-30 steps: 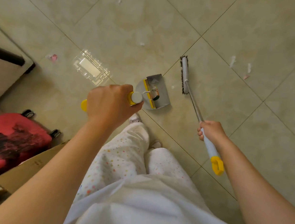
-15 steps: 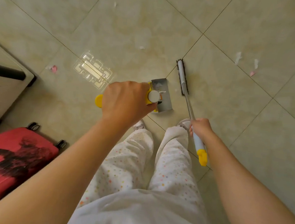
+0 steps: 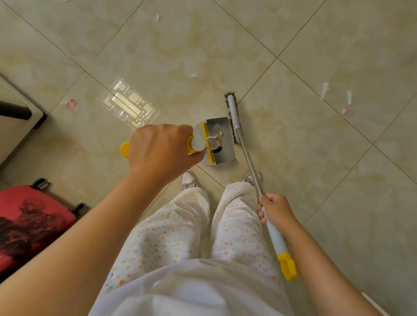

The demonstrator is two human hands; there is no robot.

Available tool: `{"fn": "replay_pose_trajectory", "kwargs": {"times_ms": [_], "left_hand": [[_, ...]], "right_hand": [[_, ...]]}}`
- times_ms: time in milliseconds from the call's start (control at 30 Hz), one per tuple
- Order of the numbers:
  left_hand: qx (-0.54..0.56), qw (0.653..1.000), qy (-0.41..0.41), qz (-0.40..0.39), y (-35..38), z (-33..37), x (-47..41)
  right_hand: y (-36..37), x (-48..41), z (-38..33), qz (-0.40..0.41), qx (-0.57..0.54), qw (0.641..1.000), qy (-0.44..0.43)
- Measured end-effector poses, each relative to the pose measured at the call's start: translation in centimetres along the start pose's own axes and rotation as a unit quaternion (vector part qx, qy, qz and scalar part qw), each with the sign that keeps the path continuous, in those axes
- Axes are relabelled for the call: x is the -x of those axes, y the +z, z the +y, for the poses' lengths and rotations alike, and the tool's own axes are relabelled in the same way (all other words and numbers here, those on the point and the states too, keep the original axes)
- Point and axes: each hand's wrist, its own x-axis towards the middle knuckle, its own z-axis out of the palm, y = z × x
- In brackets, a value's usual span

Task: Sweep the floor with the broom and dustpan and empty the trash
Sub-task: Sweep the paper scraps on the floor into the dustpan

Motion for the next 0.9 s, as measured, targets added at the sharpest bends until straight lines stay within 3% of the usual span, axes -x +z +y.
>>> {"fn": "replay_pose_trajectory", "kwargs": {"times_ms": [267,500,900], "left_hand": [[0.011,1.0,-0.02,-0.002,0.0,0.1,-0.3],[0.032,0.999,-0.039,0.013,-0.6,1.3,-0.8],[0.027,0.998,-0.054,0.017,-1.0,10.0,-7.7]], "right_hand": [[-1.8,-0.9,-0.6,0.019,-0.079,0.996,0.046],[-3.7,-0.9,-0.8,0.056,-0.08,0.994,0.041],[-13.3,-10.0,-6.1,0.095,0.064,0.993,-0.015]]}}
